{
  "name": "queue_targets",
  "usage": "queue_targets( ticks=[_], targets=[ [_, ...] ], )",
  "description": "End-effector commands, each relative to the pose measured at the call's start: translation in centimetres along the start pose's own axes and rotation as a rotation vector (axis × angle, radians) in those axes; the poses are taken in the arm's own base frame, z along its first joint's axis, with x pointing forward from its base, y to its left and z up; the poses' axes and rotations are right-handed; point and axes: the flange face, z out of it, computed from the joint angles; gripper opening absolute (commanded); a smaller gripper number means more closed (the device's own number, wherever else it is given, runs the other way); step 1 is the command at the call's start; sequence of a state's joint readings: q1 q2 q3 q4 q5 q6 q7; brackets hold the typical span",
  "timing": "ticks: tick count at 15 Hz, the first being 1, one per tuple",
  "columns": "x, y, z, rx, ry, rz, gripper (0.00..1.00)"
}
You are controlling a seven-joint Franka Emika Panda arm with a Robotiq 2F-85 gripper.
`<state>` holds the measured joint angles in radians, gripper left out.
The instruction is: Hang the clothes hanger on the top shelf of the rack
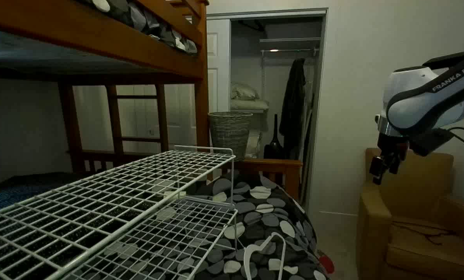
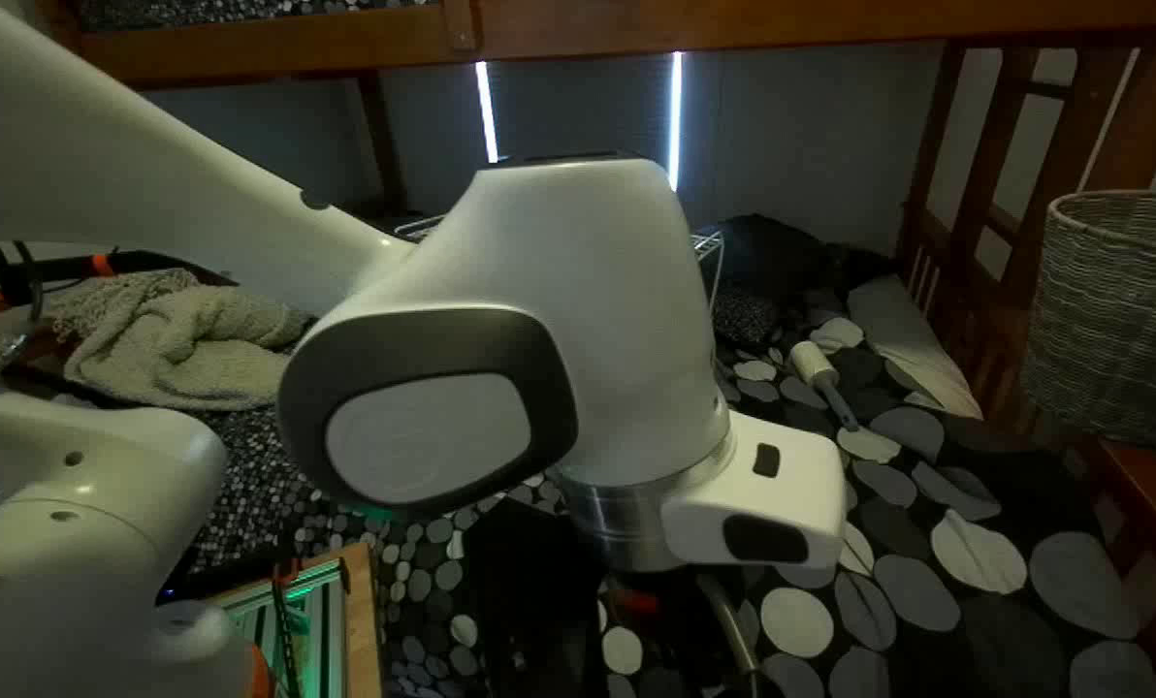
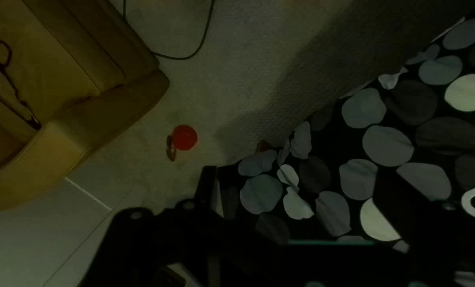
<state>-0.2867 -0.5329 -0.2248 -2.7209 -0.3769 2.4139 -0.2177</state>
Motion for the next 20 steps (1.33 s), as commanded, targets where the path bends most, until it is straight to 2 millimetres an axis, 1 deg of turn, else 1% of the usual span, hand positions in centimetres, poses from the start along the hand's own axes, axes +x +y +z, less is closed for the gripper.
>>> queue_targets(
  ticks=[1, 5, 6, 8, 11, 14, 16, 20],
  targets=[
    [0.0, 0.0, -0.1, 0.000, -0.001, 0.000, 1.00],
    [0.0, 0.0, -0.1, 0.000, -0.001, 0.000, 1.00],
    [0.8, -0.6, 0.9, 0.003, -0.028, 0.031, 1.00],
    [1.9, -2.6, 2.8, -0.007, -0.101, 0.087, 1.00],
    [3.9, -6.8, 5.2, -0.018, -0.172, 0.214, 1.00],
    [6.8, -10.5, 7.1, -0.023, -0.220, 0.355, 1.00],
    [8.9, -12.5, 8.4, 0.006, -0.255, 0.439, 1.00],
    [12.4, -16.1, 10.1, 0.109, -0.310, 0.570, 1.00]
  ],
)
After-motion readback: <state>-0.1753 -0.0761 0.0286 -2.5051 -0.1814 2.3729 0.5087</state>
